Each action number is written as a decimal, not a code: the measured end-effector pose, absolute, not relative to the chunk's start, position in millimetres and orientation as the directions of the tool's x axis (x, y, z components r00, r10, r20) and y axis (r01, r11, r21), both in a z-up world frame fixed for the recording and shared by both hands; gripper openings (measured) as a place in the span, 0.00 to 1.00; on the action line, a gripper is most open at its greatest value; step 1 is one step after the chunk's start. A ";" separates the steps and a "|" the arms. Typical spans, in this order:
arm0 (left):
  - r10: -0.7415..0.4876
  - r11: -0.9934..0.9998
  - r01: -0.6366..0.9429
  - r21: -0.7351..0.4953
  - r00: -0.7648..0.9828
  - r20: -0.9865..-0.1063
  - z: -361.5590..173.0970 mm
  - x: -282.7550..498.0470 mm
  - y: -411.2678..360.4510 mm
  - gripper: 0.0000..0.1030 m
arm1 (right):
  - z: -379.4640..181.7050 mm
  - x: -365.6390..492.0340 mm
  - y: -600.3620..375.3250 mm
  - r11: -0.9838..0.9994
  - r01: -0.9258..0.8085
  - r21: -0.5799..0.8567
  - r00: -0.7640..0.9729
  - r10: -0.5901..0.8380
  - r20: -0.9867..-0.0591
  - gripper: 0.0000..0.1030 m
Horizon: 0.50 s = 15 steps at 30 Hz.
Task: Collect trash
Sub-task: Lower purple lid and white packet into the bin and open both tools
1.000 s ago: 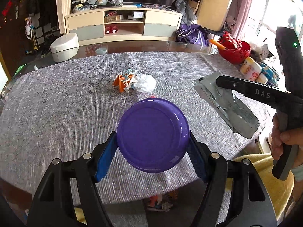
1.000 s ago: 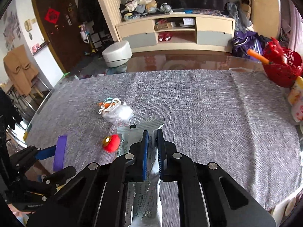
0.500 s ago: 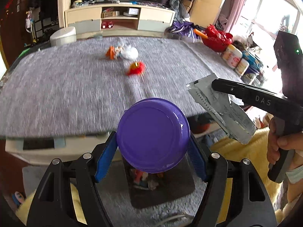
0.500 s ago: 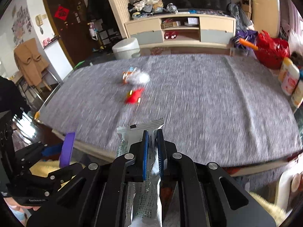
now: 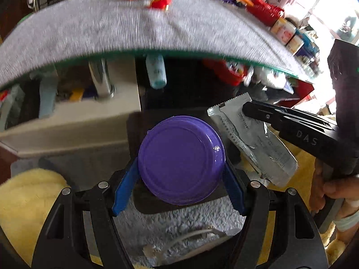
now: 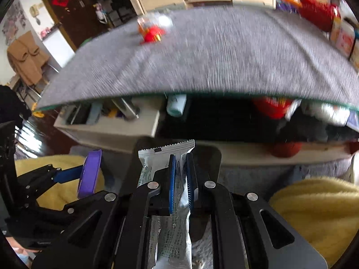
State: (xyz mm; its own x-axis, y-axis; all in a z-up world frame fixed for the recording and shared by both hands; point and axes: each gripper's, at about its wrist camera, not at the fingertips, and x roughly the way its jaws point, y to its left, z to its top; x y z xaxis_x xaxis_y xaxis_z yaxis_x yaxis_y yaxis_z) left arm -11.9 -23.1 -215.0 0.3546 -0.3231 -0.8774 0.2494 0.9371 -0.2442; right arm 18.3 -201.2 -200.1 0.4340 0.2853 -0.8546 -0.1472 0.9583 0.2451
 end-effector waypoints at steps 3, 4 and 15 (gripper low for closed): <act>-0.318 0.939 0.236 -0.252 0.310 -0.896 -234.8 -9.1 -26.6 0.66 | -218.0 21.0 -200.0 0.960 -0.121 0.251 0.408 0.279 -0.870 0.10; -0.318 0.939 0.235 -0.253 0.300 -0.899 -239.4 -8.6 -27.8 0.66 | -223.0 21.0 -198.8 0.961 -0.117 0.251 0.400 0.277 -0.874 0.10; -0.310 0.936 0.243 -0.255 0.226 -0.923 -273.2 5.9 -36.2 0.66 | -254.0 31.5 -196.0 0.954 -0.086 0.286 0.329 0.298 -0.896 0.13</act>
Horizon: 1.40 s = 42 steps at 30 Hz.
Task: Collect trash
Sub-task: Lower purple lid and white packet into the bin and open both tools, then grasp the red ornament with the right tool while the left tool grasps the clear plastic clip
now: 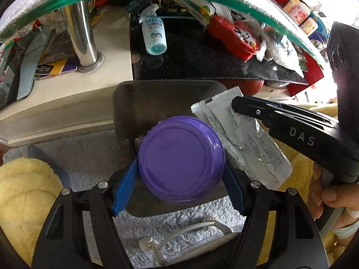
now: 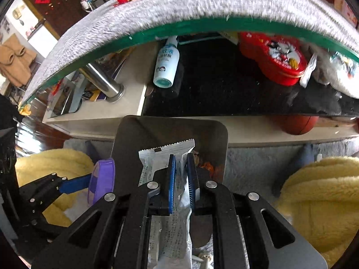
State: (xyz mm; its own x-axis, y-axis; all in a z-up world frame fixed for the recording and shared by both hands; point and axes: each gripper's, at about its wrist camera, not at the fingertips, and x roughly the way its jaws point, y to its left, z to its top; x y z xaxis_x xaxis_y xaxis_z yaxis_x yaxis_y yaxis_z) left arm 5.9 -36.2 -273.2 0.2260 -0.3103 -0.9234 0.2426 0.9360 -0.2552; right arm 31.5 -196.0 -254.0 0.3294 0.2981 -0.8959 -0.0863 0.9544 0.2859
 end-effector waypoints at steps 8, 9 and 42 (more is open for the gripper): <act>-0.304 0.939 0.227 -0.259 0.193 -0.933 -283.4 12.9 -36.1 0.75 | -266.0 38.5 -199.4 0.943 -0.047 0.328 0.288 0.327 -0.900 0.45; -0.299 0.941 0.221 -0.255 0.196 -0.934 -283.7 13.4 -34.9 0.76 | -265.2 38.4 -201.8 0.944 -0.037 0.329 0.296 0.325 -0.898 0.56; -0.237 0.968 0.183 -0.171 0.454 -0.859 -157.0 63.9 22.2 0.92 | -123.3 101.3 -213.9 0.953 -0.127 0.276 0.541 0.300 -0.785 0.93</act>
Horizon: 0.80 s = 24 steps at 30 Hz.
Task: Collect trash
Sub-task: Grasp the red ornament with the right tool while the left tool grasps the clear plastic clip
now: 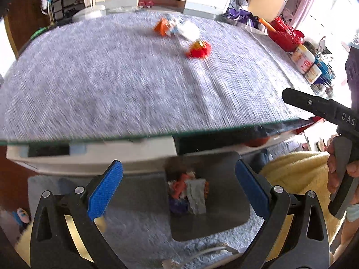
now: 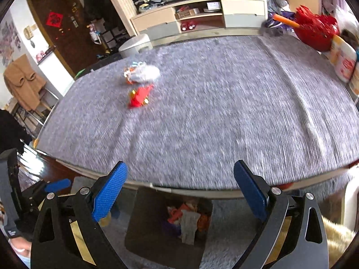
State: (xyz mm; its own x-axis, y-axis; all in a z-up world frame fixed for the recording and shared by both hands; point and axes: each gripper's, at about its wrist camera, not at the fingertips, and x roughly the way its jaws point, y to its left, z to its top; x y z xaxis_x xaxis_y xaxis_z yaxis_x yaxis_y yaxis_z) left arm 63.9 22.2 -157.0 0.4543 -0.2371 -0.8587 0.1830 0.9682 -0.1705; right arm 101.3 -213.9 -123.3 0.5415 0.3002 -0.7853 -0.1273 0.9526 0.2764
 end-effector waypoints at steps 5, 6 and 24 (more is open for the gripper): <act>-0.211 0.974 0.174 -0.143 0.482 -0.850 -144.1 88.5 34.7 0.92 | -115.9 132.7 -199.9 0.945 -0.153 0.290 0.546 0.325 -0.772 0.93; -0.207 0.975 0.170 -0.141 0.484 -0.850 -143.7 91.5 37.5 0.92 | -114.2 139.2 -195.7 0.944 -0.162 0.287 0.549 0.328 -0.769 0.93; -0.183 0.980 0.155 -0.123 0.477 -0.860 -140.7 172.4 63.5 0.92 | -154.4 222.3 -120.6 0.924 -0.271 0.270 0.434 0.367 -0.822 0.35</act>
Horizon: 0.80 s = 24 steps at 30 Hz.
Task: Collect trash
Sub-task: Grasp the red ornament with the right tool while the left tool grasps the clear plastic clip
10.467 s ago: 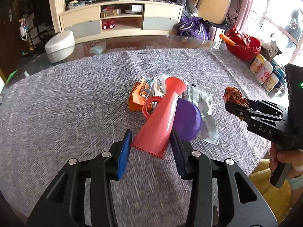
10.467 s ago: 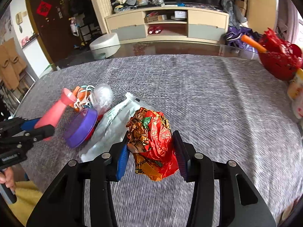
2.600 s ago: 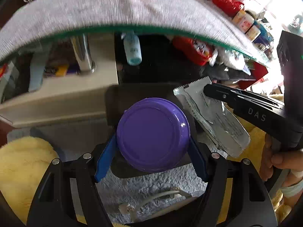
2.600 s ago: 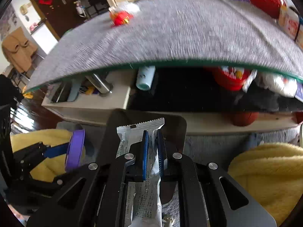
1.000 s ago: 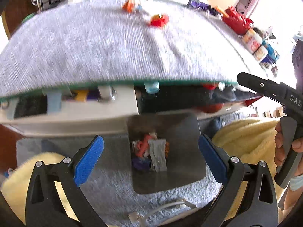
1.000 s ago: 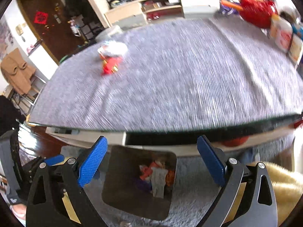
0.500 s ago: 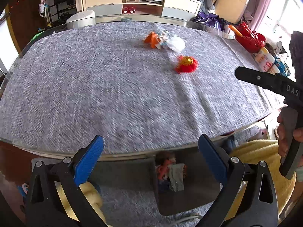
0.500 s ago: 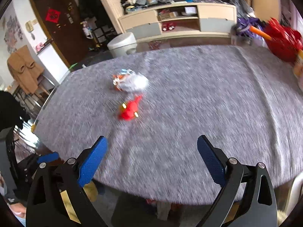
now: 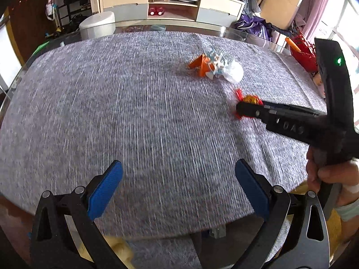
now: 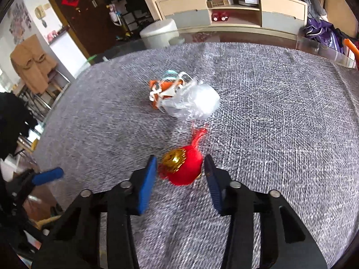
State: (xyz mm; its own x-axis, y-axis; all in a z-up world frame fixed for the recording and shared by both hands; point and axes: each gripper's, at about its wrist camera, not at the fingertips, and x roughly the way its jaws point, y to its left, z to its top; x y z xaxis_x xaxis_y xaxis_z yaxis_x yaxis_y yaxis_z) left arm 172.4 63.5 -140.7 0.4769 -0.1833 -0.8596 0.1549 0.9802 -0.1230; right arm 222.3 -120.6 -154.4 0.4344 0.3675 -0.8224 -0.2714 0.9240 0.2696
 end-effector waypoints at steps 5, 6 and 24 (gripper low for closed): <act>-0.207 0.976 0.168 -0.141 0.485 -0.850 -133.5 197.5 56.9 0.92 | -145.6 225.0 -130.3 0.929 -0.278 0.246 0.466 0.354 -0.811 0.33; -0.213 0.974 0.172 -0.146 0.488 -0.847 -131.7 202.5 54.6 0.92 | -142.3 225.2 -134.5 0.929 -0.277 0.246 0.472 0.355 -0.807 0.33; -0.315 0.934 0.314 -0.168 0.506 -0.803 -120.7 283.4 -1.6 0.45 | -126.4 226.6 -189.0 0.933 -0.251 0.259 0.525 0.356 -0.773 0.33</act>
